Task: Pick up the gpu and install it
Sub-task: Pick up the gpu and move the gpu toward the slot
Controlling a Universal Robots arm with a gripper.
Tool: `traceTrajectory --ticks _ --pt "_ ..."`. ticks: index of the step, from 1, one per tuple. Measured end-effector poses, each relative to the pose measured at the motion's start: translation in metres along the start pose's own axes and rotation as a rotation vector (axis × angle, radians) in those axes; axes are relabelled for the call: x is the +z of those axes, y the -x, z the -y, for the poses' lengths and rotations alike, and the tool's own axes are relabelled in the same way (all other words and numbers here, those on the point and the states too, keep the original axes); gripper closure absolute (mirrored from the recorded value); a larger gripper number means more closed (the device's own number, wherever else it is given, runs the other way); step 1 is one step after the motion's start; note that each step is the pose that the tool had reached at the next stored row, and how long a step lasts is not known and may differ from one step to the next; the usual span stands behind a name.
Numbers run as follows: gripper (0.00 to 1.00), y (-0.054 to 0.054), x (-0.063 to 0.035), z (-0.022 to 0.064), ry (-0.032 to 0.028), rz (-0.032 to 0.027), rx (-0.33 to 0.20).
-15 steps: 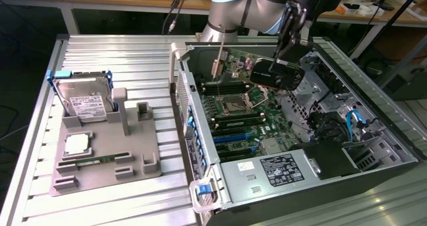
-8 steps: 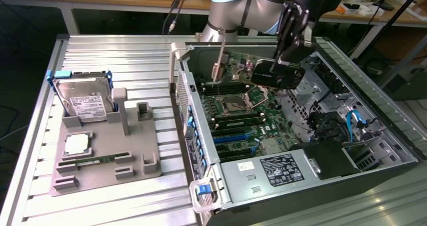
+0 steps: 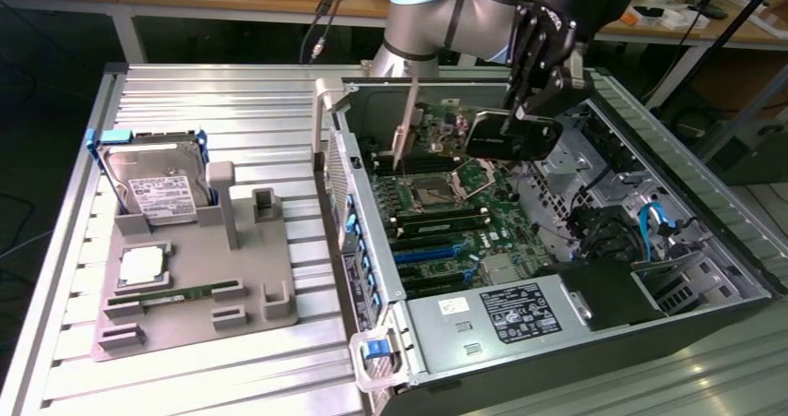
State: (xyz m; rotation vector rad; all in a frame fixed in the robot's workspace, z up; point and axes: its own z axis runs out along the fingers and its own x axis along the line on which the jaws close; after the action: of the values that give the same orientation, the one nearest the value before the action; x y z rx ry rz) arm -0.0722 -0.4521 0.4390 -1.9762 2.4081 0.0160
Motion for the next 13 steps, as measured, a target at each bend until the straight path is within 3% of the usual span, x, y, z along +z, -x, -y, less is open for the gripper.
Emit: traceTrajectory --ticks 13 --pt "0.73 0.002 0.0033 0.0102 0.0016 0.0014 -0.147"
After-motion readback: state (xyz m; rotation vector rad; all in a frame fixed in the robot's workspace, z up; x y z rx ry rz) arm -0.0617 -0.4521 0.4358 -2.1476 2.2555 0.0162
